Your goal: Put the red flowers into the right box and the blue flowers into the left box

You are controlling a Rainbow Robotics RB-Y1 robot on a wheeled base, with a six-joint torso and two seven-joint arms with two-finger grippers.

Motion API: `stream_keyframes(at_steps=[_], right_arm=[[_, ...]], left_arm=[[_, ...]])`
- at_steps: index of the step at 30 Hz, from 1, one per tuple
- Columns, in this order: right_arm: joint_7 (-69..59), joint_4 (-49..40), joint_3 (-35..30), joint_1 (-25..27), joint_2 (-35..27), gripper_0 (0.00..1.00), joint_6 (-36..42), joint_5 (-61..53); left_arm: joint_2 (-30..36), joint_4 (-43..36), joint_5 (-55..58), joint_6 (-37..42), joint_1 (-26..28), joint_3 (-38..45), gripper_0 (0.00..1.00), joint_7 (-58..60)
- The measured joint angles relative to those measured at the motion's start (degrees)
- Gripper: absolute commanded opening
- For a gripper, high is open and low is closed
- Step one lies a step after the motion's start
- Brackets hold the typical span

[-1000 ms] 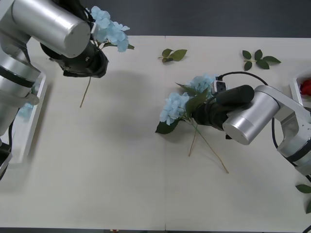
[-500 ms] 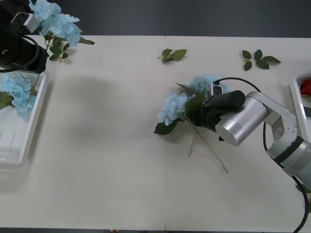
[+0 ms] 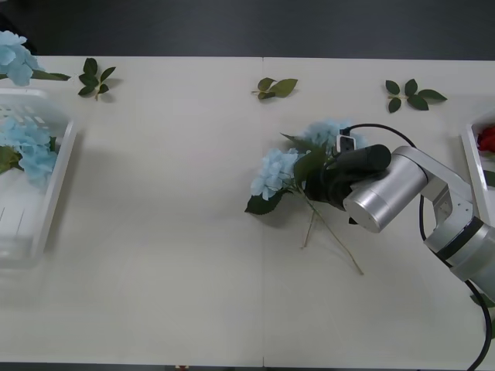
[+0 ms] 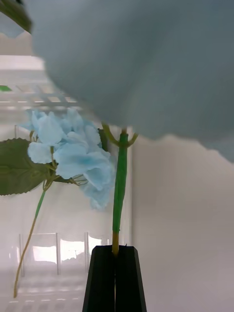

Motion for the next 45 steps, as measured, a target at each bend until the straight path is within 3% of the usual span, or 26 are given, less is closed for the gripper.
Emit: stream_keyframes(at_steps=[9,21,27,31,32,35,36,37,42,44,45], right_arm=[[0.0,0.22,0.0,0.0,0.0,0.0,-0.03,0.0],[0.0,0.37,-2.11,0.0,-0.03,0.0,-1.7,-0.74],[0.92,0.38,-5.67,-0.01,-1.24,0.0,-2.66,-3.14],[8.04,0.37,-8.28,-0.01,-3.91,0.0,-2.6,-6.47],[9.97,0.37,-8.9,-0.01,-4.67,0.0,-2.49,-7.26],[13.6,0.37,-10.16,-0.01,-7.02,0.0,-1.39,-8.51],[14.02,0.37,-10.29,-0.01,-7.85,0.0,-1.24,-8.62],[14.08,0.37,-10.25,-0.01,-8.67,0.0,-1.19,-8.63],[17.7,0.48,-9.91,-0.01,-11.31,0.02,-1.2,-9.05],[20.85,0.71,-9.91,0.0,-11.6,0.23,-1.2,-8.77],[21.71,0.91,-9.91,0.0,-11.61,0.49,-1.21,-8.26]], left_arm=[[3.02,0.0,-4.06,-8.31,7.77,-0.01,0.0,-1.2],[3.3,0.14,-16.18,-15.2,10.96,-3.74,0.0,-3.06],[3.3,4.89,-19.69,-22.11,11.18,-8.73,0.0,-3.06],[3.3,7.79,-20.98,-24.49,11.18,-10.75,0.0,-3.06],[3.3,8.1,-20.98,-24.49,11.18,-10.8,0.04,-3.06],[3.3,8.28,-21.28,-24.49,11.18,-10.74,0.72,-3.06],[3.3,8.28,-21.55,-24.49,11.18,-10.74,0.8,-3.06],[3.3,8.27,-21.62,-24.49,11.18,-10.74,0.95,-3.07],[3.3,7.83,-21.16,-24.49,11.18,-10.74,1.0,-3.29],[3.3,6.81,-20.09,-24.43,11.18,-10.59,1.0,-4.36],[3.3,6.27,-19.11,-24.09,11.18,-10.28,1.0,-5.75]])
